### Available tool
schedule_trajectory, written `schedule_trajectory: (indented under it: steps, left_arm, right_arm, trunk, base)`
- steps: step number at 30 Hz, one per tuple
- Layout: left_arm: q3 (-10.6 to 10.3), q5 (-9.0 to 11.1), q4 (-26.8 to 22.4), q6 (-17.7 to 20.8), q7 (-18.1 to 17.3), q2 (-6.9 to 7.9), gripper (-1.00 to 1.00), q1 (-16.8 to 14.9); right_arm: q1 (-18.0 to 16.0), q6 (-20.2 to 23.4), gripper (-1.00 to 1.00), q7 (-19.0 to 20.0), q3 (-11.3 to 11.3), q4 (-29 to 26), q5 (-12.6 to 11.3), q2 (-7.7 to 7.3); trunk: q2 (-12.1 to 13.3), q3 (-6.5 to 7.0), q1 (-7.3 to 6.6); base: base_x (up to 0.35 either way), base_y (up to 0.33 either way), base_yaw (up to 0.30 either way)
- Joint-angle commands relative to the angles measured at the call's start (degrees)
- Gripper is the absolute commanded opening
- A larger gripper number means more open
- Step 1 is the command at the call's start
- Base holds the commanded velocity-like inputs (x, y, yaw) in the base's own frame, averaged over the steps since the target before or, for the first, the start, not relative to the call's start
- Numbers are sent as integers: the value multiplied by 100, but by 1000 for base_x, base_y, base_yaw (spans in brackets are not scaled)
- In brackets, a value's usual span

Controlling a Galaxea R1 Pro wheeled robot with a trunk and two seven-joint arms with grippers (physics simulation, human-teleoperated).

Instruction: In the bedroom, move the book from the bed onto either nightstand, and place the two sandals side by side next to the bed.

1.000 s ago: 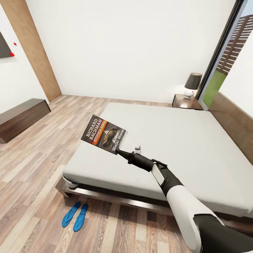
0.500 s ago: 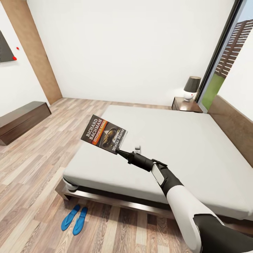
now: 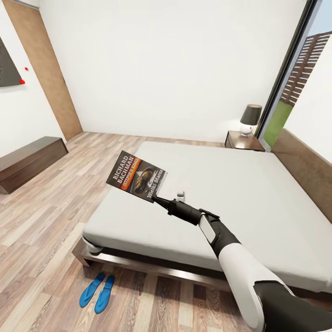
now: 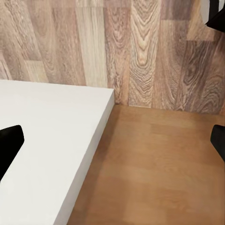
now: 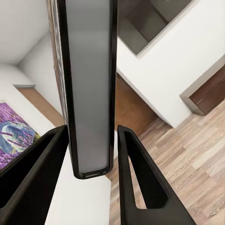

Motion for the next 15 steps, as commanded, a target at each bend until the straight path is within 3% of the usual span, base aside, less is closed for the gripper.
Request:
schedule_trajectory:
  steps: [1,15]
  left_arm:
    - [-51,59,-13,-6,14,2,100,4]
    - [-51,59,-13,-14,13,13,100,-1]
  right_arm:
    - [-5,60,-100,22,-25,4,0,7]
    - [-2,60,-100,12,10,7,26,7]
  trunk:
    - [-10,0,4]
    - [-10,129,4]
  base:
    - [0,0,0]
    - [0,0,0]
